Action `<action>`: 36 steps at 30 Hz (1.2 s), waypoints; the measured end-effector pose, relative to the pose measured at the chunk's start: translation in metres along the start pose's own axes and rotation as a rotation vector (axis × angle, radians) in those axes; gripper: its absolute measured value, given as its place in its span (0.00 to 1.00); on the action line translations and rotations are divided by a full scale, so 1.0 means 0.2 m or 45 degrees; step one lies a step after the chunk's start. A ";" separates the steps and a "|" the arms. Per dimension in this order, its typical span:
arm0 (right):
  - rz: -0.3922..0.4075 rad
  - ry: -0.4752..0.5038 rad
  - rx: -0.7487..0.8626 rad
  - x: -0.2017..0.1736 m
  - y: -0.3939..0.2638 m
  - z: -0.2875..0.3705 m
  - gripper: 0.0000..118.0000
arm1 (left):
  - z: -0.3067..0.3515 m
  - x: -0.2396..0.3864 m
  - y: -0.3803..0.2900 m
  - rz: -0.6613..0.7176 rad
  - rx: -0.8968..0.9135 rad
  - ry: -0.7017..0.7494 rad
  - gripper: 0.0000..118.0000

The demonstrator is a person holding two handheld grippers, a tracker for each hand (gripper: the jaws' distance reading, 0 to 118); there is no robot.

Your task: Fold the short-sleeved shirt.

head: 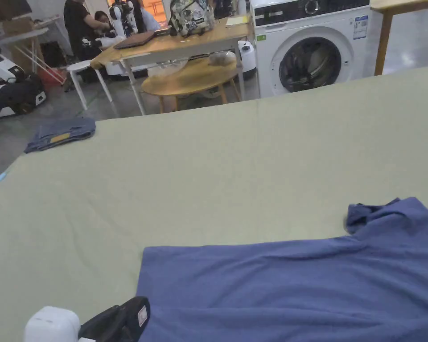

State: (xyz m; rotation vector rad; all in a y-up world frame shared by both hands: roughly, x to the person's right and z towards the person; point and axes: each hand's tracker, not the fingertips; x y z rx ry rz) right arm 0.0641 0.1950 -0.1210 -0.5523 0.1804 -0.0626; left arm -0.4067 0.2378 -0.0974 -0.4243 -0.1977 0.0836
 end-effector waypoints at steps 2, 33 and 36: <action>0.000 0.012 -0.015 0.00 0.00 0.00 0.00 | -0.12 -0.08 0.09 0.017 -0.053 0.011 0.00; -0.017 -0.141 -0.406 0.64 0.54 -1.04 0.58 | -1.51 -0.44 0.08 -0.147 -0.895 0.329 0.02; -0.102 -0.179 -0.640 0.72 0.50 -1.37 0.35 | -1.50 -0.44 0.08 -0.147 -0.898 0.327 0.02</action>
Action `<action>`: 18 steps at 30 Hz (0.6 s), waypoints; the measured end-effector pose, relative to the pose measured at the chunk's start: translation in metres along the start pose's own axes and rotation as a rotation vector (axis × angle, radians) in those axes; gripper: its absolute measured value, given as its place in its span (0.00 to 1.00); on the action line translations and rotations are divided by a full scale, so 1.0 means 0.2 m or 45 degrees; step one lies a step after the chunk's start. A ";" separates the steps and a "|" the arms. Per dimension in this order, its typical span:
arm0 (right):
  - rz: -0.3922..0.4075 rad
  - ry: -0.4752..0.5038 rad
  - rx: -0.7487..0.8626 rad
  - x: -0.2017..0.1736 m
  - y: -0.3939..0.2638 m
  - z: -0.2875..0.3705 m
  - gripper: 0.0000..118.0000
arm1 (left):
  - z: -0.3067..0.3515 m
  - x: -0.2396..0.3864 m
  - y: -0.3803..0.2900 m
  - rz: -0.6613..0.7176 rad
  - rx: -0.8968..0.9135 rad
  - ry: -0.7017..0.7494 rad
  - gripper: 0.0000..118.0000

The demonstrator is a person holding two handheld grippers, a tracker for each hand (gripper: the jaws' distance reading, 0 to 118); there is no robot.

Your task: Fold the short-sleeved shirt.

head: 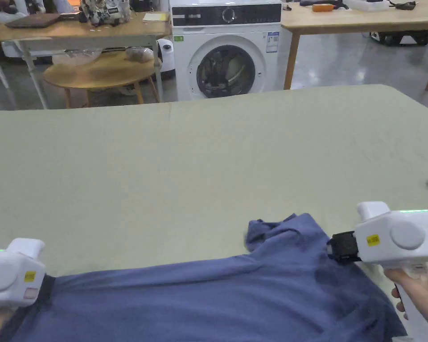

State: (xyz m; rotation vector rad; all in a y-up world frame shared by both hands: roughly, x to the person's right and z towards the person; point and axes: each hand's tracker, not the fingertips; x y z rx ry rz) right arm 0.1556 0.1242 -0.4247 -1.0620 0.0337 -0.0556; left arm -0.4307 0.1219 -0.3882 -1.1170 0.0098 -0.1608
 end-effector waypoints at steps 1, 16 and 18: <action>0.000 -0.009 -0.070 -0.02 -0.01 -0.07 0.30 | 0.01 0.00 -0.01 0.013 0.002 -0.007 0.02; 0.101 0.147 0.381 -0.06 -0.45 0.72 0.03 | 0.74 -0.20 -0.49 0.201 0.534 -0.343 0.01; 0.108 0.122 0.400 -0.03 -0.64 0.84 0.03 | 0.82 -0.19 -0.66 0.195 0.496 -0.347 0.01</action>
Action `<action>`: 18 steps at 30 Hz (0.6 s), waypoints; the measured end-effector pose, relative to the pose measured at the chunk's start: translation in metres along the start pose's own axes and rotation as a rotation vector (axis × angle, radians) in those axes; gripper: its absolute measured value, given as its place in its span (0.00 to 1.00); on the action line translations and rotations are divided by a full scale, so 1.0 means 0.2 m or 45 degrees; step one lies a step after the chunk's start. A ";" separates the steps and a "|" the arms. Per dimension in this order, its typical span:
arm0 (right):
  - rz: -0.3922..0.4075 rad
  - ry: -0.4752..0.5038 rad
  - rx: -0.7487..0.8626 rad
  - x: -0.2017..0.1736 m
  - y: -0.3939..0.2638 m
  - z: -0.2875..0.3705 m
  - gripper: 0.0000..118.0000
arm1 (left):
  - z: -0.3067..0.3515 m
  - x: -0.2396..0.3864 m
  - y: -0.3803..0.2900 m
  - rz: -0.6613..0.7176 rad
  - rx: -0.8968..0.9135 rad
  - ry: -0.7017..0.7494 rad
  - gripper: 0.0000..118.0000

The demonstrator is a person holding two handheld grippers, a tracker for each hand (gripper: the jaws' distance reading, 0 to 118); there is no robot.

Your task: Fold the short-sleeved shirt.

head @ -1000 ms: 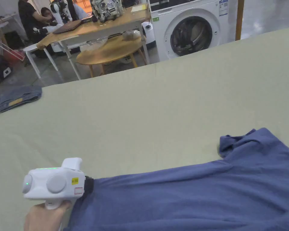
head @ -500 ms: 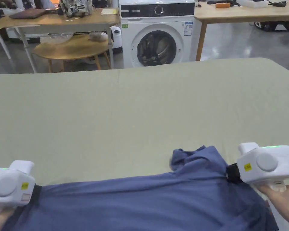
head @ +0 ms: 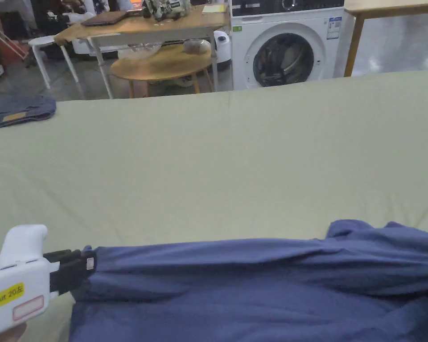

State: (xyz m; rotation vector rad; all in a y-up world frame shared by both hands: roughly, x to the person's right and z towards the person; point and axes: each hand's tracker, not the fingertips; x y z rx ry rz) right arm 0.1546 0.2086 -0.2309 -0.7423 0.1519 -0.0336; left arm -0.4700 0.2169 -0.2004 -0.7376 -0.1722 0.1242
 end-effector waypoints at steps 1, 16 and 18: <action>-0.001 -0.020 0.013 -0.02 -0.08 0.08 0.03 | 0.06 0.00 -0.08 0.003 -0.006 -0.013 0.01; -0.088 -0.142 -0.110 -0.07 -0.72 0.27 0.57 | 0.14 -0.10 -0.75 0.172 -0.086 -0.021 0.69; -0.065 -0.183 -0.085 -0.08 -0.73 0.28 0.56 | 0.16 -0.11 -0.74 0.220 -0.019 -0.064 0.63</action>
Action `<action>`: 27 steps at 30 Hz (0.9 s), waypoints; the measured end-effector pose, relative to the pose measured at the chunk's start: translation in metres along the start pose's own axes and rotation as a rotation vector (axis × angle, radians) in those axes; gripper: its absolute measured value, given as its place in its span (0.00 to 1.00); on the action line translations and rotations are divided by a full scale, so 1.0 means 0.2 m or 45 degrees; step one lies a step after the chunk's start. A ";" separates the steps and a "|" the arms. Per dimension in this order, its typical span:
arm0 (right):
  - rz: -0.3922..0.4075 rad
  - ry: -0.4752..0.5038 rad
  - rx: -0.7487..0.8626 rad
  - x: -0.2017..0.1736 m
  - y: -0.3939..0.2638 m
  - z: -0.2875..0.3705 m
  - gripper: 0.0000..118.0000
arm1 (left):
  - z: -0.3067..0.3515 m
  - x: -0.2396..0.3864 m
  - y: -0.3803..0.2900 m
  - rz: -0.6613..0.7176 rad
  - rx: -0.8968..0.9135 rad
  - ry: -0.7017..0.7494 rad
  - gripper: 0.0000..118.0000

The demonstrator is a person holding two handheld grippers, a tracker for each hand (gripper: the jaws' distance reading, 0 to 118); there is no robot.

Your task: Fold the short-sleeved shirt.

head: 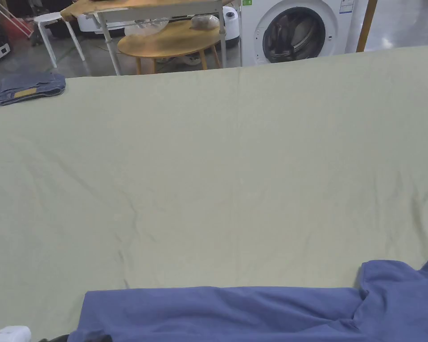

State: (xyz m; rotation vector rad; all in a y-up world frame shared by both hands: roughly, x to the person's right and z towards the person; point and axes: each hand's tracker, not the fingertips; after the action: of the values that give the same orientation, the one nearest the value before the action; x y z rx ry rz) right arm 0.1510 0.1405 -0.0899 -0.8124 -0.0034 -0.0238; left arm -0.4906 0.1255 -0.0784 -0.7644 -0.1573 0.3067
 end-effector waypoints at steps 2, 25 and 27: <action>-0.013 0.012 0.091 -0.02 0.04 0.07 0.56 | 0.07 0.03 0.04 0.015 0.113 -0.038 0.63; 0.057 0.344 0.390 -0.41 0.35 0.17 0.00 | 0.32 0.25 0.26 0.017 0.422 -0.007 0.63; 0.052 0.352 0.381 -0.40 0.32 0.18 0.00 | 0.26 0.08 0.23 0.193 0.307 -0.090 0.83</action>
State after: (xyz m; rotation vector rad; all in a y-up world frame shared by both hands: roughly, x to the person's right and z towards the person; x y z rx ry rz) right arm 0.0734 0.2122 -0.1118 -0.5043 0.2648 -0.0948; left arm -0.4978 0.1963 -0.0739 -0.5273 -0.1263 0.4875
